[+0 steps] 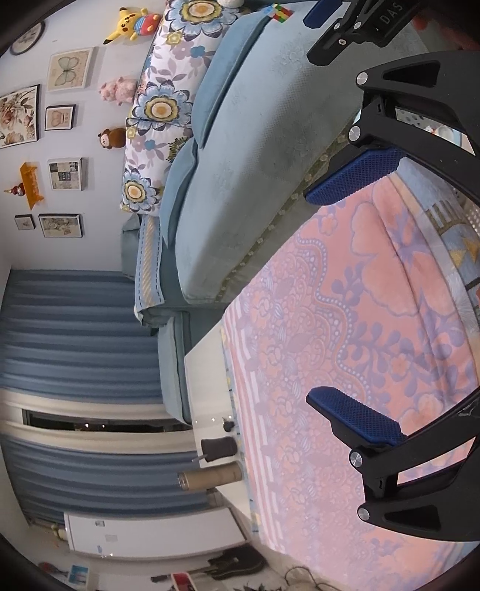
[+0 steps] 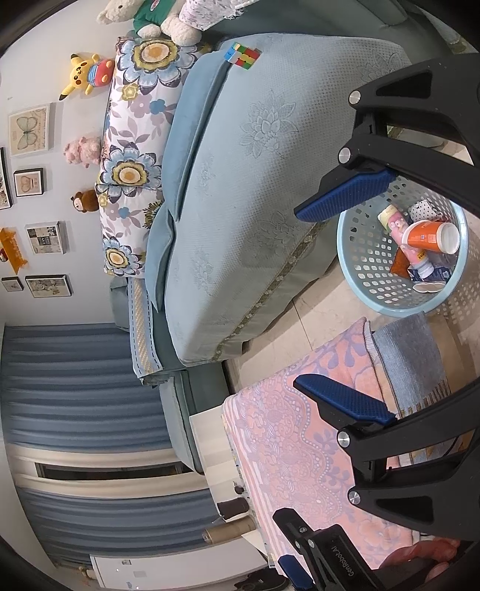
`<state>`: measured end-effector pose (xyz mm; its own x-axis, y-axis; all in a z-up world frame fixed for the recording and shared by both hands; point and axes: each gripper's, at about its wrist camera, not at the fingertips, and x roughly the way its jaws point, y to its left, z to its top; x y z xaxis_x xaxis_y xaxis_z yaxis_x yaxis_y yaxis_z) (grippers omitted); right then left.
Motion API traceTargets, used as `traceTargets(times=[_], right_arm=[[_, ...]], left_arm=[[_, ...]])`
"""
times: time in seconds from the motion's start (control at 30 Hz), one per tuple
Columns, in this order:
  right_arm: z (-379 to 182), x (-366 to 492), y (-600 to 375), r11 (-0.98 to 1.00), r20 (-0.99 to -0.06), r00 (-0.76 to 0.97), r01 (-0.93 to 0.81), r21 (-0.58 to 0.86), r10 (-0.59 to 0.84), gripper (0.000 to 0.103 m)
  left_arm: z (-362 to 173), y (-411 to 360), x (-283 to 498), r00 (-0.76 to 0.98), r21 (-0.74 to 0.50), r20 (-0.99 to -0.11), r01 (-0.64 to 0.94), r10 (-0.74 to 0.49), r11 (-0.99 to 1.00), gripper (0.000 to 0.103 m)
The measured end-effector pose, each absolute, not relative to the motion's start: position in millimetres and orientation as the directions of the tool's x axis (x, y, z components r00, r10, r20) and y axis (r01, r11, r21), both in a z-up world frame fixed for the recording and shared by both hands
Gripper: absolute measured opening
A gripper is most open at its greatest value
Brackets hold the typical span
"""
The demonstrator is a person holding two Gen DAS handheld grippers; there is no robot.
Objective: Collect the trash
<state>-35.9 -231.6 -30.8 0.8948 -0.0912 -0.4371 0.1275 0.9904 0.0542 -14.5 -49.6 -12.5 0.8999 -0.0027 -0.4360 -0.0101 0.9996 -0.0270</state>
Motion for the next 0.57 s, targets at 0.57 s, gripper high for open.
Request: traceTargets(times=[0.57], right_arm=[[-27.5, -34.7, -226.4, 0.992, -0.440, 0.893, 0.123, 0.042, -0.092, 0.080]], left_arm=[[-13.0, -45.4, -12.5, 0.890, -0.017, -0.456, -0.017, 0.007, 1.000, 0.095]])
